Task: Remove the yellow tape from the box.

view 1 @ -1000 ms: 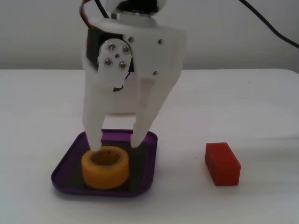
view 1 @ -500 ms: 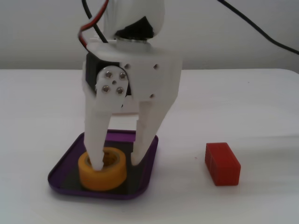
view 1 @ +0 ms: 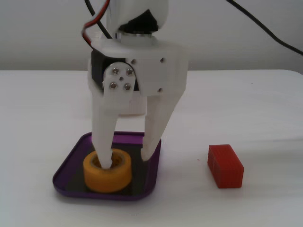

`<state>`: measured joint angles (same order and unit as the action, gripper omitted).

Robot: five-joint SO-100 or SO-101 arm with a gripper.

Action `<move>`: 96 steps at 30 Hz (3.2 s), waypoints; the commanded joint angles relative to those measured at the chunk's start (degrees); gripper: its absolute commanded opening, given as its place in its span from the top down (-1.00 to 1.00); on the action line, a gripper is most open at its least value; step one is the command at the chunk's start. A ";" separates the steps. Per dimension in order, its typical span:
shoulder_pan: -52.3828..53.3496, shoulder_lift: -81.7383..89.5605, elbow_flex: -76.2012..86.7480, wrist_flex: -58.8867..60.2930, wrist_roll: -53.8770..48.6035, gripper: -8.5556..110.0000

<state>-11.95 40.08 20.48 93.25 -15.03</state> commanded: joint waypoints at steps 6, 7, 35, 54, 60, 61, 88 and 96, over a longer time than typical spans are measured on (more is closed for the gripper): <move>-0.26 3.34 -2.37 0.53 -0.18 0.64; -0.26 3.25 -2.37 0.53 -0.18 0.64; 3.69 -4.48 -2.37 -0.18 -0.26 0.64; 2.81 1.23 -13.45 3.96 0.44 0.87; 2.90 15.12 -4.75 3.96 0.62 0.87; 2.90 17.40 -2.11 3.96 0.62 0.87; 12.83 73.65 97.82 -31.73 -0.35 0.87; 13.71 73.65 108.02 -44.30 -0.35 0.87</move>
<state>2.11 110.83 126.56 53.53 -14.94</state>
